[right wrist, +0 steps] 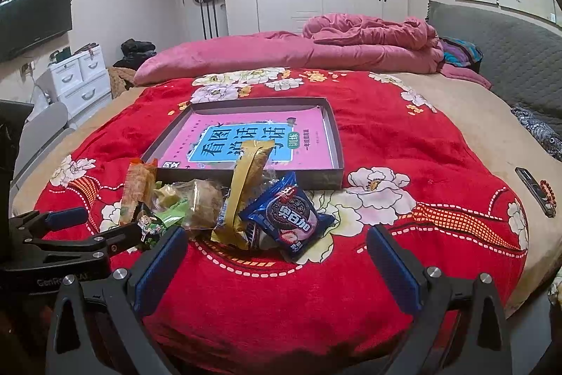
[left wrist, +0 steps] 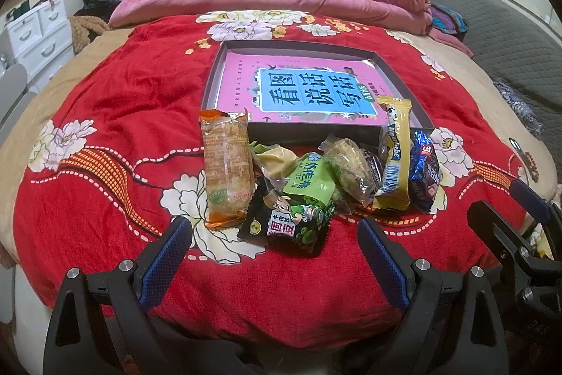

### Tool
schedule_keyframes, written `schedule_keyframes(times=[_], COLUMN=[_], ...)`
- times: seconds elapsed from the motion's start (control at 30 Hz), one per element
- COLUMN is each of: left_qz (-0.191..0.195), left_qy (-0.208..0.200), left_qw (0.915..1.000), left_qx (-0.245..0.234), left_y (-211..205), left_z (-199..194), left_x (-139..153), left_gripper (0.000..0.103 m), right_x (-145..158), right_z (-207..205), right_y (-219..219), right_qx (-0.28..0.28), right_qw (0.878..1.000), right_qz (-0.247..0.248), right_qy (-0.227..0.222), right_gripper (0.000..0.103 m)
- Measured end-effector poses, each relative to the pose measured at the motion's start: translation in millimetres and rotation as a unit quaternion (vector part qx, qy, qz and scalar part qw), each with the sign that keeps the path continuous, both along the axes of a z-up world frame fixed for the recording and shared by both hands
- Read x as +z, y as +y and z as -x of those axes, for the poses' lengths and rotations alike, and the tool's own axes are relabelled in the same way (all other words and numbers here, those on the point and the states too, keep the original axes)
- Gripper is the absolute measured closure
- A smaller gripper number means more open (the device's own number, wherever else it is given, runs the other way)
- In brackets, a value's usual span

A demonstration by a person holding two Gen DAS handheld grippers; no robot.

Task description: Organize snacks

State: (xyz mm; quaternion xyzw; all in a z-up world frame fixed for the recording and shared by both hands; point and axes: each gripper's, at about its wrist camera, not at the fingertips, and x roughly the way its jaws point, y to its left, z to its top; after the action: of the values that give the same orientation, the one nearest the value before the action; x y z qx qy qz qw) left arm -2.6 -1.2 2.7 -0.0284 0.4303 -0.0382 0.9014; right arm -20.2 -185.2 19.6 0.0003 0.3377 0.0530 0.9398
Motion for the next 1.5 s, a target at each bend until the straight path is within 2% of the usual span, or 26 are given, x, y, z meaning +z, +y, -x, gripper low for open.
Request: schedule_keyframes(times=[0.93,1.27,1.5], left_qz=[0.001,0.002,0.013], left_qy=[0.0,0.005,0.011], left_qw=[1.0,0.9999,0.9992], left_qx=[0.0,0.012,0.036], left_y=[-1,8,26], left_z=[1,-1,-7], left_x=[0,-1,-5], left_gripper=[0.008,0.008,0.008], right_x=[-1,-8,-7], right_z=[-1,-9,-14], right_y=[-5,-10,-7], right_qx=[-0.011,-0.026,-0.025], right_qw=[1.0,0.999,1.0], right_qz=[-0.003,-0.003,0.008], right_qy=[0.007,0.023,0.014], right_gripper=[0.0,0.0,0.0])
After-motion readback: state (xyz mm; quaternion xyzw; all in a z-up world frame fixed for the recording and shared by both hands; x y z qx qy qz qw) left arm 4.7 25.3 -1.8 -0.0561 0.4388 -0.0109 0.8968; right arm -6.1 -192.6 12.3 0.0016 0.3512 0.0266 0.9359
